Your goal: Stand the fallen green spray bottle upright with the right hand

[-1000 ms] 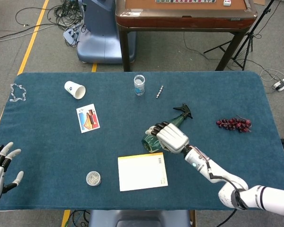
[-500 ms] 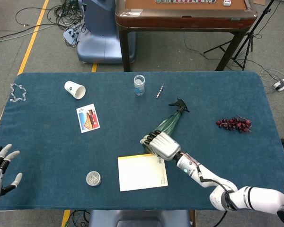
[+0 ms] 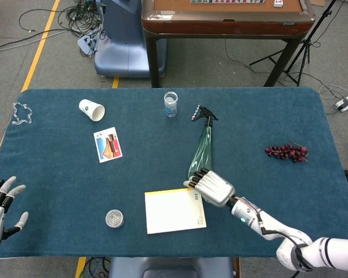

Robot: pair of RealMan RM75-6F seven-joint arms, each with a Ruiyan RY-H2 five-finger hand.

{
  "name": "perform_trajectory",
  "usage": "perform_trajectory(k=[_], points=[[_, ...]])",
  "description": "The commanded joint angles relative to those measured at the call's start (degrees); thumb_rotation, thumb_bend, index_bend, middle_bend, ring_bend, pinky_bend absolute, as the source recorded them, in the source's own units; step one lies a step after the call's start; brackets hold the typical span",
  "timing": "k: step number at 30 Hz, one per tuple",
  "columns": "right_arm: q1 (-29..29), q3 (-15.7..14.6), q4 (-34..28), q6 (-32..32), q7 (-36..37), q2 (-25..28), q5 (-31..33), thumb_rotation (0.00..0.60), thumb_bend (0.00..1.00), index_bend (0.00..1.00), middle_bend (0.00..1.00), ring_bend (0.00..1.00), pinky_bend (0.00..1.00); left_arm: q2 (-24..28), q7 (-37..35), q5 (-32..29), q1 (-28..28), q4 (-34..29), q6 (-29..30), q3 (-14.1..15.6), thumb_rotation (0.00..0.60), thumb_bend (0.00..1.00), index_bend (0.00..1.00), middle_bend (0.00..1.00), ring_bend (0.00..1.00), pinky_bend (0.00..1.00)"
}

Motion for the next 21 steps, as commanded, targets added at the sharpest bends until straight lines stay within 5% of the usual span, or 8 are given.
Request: perform_trajectory(k=[1, 11, 21], points=[[-1.7, -2.1, -1.1, 1.8, 0.6, 3.4, -2.1, 0.6, 1.0, 0.24, 0.39, 0.21, 0.27, 0.0, 0.2, 0.2, -0.1, -0.2, -0.1, 0.0, 0.6, 0.33, 0.22, 0.07, 0.04, 0.04], [-2.7, -0.6, -0.8, 4.9, 3.7, 9.1, -2.8, 0.6, 0.99, 0.24, 0.39, 0.21, 0.27, 0.0, 0.8, 0.5, 0.1, -0.9, 0.1, 0.0, 0.6, 0.33, 0.22, 0.07, 0.04, 0.04], [1.7, 3.4, 1.7, 1.7, 4.5, 1.9, -2.3, 0.6, 0.98, 0.24, 0.33, 0.21, 0.27, 0.0, 0.4, 0.7, 0.3, -0.8, 0.4, 0.0, 0.6, 0.33, 0.22, 0.07, 0.04, 0.04]])
